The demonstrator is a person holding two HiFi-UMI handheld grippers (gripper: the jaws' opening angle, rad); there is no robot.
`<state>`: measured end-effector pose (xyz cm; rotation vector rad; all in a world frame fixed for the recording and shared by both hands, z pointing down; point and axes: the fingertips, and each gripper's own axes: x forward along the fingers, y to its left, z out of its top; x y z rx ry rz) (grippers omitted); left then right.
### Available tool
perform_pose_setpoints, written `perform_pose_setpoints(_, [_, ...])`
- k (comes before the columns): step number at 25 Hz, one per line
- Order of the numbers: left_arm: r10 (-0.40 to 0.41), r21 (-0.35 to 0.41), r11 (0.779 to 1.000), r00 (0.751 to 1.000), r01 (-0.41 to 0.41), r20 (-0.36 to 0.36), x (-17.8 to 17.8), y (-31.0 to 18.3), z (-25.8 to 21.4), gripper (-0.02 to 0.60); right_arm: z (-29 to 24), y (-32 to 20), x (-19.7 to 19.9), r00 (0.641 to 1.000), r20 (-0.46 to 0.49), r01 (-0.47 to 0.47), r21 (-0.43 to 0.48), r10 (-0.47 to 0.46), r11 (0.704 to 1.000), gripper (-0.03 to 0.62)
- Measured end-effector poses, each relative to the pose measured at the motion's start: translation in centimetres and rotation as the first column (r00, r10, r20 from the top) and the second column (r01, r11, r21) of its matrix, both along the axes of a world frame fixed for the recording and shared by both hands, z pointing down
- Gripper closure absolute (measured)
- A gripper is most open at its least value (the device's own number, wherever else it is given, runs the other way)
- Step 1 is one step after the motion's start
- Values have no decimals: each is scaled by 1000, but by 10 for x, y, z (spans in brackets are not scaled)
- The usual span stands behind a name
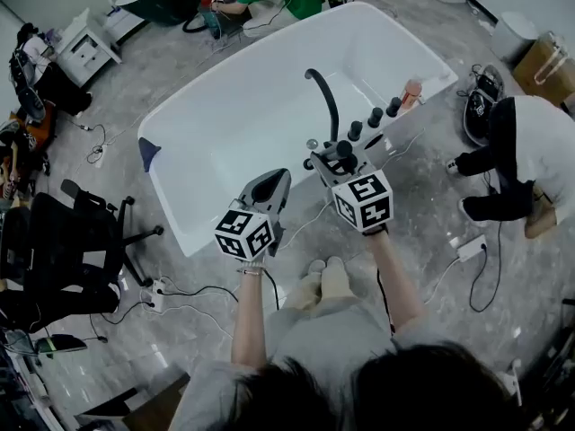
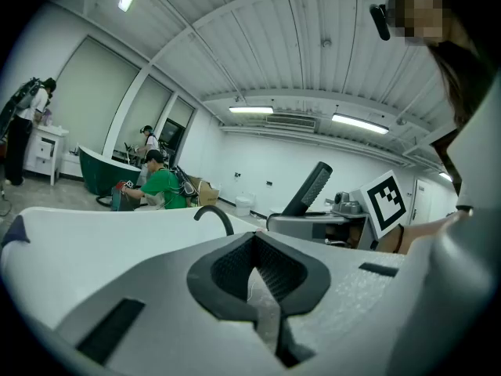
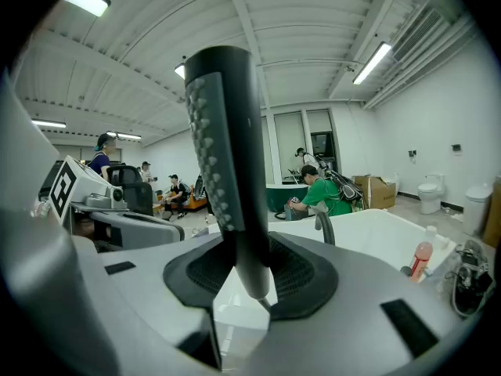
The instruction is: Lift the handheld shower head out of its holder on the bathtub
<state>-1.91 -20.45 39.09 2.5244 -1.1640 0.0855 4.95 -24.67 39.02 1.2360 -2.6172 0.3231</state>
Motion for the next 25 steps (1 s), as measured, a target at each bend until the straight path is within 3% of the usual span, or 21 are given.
perform_pose_setpoints(12, [125, 93, 988, 992, -125, 7, 31, 27, -47, 577, -58, 34, 38, 998, 1, -57, 84, 57, 995, 461])
perform_pose_setpoints(25, [249, 181, 952, 968, -247, 14, 66, 39, -87, 577, -95, 49, 63, 993, 68, -101, 135, 92, 986, 461])
